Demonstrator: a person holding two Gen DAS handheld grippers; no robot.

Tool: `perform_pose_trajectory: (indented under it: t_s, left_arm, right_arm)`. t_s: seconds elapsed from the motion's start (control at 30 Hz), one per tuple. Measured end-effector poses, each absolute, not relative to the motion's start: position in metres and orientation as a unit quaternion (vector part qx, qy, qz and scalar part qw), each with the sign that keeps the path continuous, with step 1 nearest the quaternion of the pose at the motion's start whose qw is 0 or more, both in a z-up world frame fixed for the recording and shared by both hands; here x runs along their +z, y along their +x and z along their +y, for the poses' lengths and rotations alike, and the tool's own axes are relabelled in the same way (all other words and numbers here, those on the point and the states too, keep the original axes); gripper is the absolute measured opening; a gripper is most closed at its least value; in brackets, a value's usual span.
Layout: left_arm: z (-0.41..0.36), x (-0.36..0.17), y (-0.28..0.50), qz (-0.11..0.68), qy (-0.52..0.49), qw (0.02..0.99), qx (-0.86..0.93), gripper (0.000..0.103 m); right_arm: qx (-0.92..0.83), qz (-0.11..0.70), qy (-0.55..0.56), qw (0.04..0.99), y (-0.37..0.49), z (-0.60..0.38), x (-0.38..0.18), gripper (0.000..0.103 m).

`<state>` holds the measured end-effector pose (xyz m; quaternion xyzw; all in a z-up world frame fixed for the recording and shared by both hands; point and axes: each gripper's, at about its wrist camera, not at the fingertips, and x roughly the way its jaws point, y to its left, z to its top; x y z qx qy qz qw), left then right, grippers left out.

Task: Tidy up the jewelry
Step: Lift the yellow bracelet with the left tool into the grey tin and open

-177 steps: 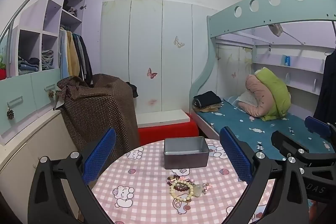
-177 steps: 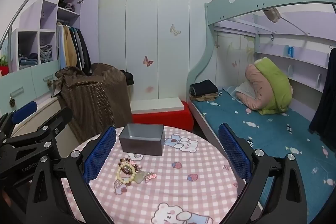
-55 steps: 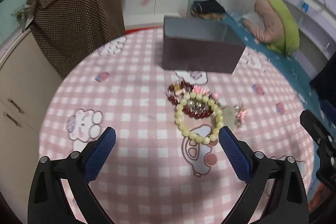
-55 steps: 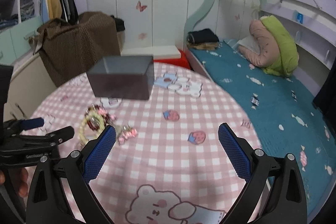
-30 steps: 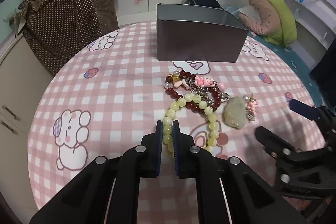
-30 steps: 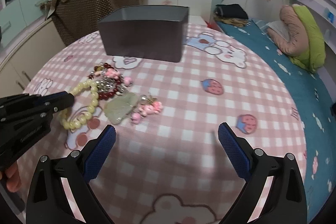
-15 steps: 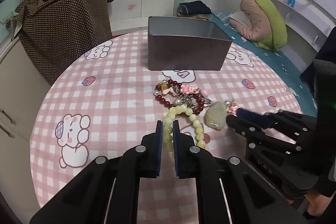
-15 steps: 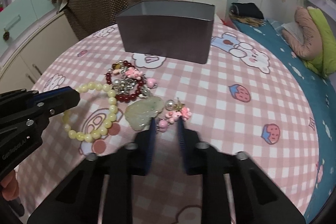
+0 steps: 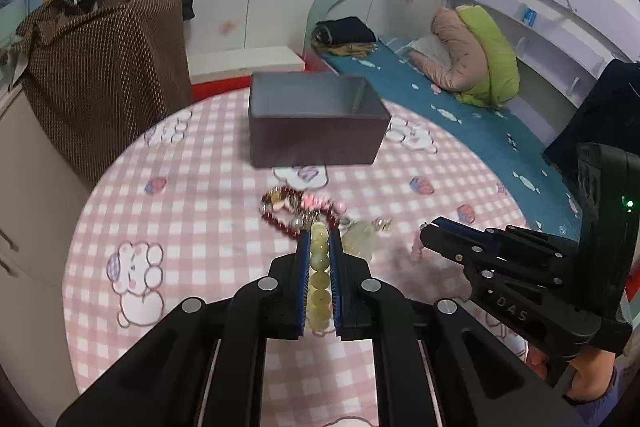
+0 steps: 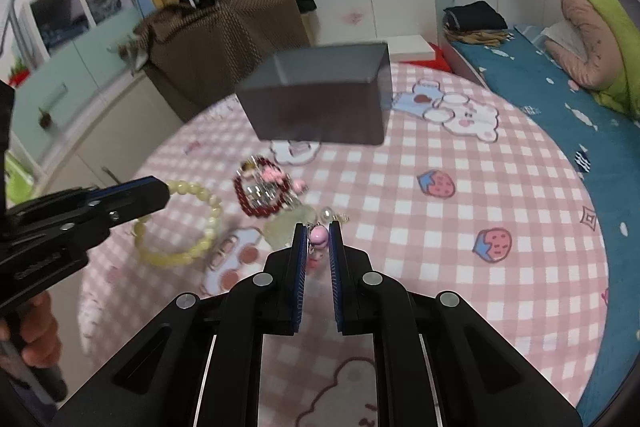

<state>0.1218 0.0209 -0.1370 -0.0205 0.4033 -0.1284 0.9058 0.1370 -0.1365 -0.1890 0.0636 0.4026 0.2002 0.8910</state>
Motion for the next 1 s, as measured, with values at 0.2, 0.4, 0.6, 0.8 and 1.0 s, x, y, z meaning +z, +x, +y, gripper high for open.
perform_pose_trajectory:
  t_s: [0.2,0.4,0.6,0.8,1.0]
  left_arm:
    - [0.019,-0.114,0.132,0.389,-0.027,0.909,-0.147,0.008]
    - [0.016,-0.090,0.161,0.375,-0.023,0.914,-0.153,0.008]
    - [0.010,-0.071,0.211,0.365,-0.017,0.919,-0.151,0.008]
    - [0.011,-0.080,0.268,0.376,-0.023,0.916,-0.135,0.008]
    - [0.012,-0.119,0.301,0.416,-0.025,0.902,-0.112,0.008]
  right_arm:
    - [0.224,0.386,0.098,0.889,0.143,-0.144,-0.164,0.012]
    - [0.238,0.370,0.121,0.890,0.165,-0.147,-0.134,0.012]
    - [0.230,0.369,0.131,0.891,0.213,-0.143,-0.116,0.012]
    - [0.206,0.374,0.130,0.895,0.259,-0.135,-0.119,0.012]
    - [0.187,0.405,0.123,0.887,0.290,-0.124,-0.147,0.012]
